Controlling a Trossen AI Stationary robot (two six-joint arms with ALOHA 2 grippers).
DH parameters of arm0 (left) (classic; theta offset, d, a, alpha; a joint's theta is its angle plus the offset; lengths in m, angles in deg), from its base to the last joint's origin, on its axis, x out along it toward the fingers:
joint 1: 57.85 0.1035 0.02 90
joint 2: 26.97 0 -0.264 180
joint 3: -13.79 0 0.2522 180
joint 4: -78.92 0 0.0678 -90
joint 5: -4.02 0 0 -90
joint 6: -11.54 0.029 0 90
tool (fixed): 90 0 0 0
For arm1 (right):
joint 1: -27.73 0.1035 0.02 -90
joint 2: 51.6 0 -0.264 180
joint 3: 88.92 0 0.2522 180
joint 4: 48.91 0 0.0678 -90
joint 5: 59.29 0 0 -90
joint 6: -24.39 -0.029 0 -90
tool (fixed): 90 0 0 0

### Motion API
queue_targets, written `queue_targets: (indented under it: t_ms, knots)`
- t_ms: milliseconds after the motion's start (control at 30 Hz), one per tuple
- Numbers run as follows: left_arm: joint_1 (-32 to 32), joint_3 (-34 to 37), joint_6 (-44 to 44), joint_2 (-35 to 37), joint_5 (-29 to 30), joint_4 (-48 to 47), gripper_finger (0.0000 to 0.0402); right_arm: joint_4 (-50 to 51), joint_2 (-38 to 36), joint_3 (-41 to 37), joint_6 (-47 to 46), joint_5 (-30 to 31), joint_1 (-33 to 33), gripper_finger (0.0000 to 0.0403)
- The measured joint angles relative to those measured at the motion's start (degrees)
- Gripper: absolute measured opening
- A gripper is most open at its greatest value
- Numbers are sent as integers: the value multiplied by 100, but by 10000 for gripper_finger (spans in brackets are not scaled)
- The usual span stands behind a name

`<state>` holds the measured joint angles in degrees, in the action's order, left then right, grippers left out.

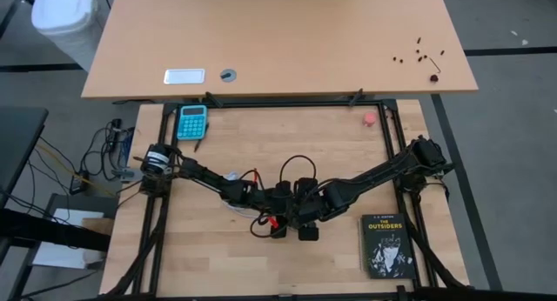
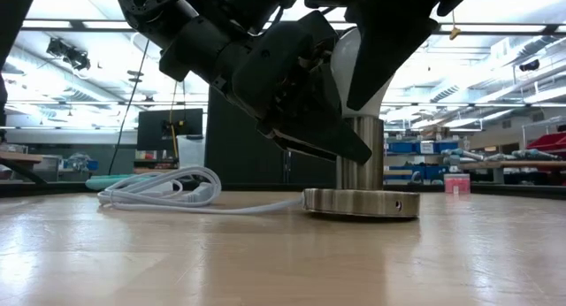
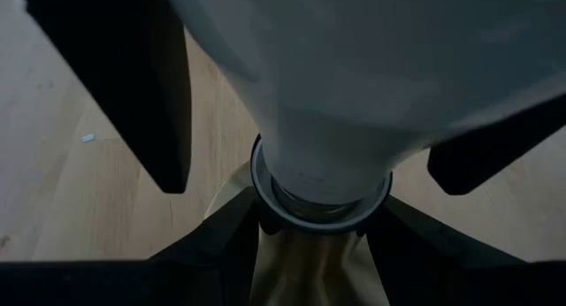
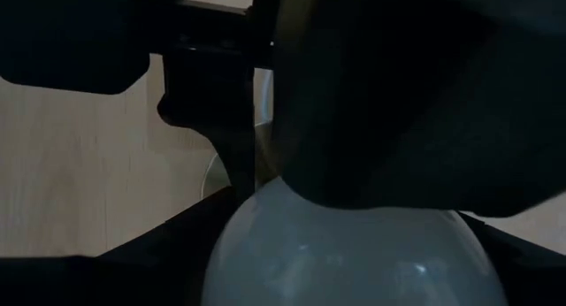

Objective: Screw lightbulb
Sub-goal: Insert the lightbulb into the lamp

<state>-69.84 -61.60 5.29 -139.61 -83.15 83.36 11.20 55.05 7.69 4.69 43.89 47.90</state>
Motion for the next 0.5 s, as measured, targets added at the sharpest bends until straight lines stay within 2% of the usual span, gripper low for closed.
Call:
queue_targets:
  t_ms: [300,500]
  knots:
    - [0,0,-1,0,0,0,193,0,2,-2,43,6,0,304]
    - [0,0,1,0,-4,0,193,-2,7,-2,46,45,0,261]
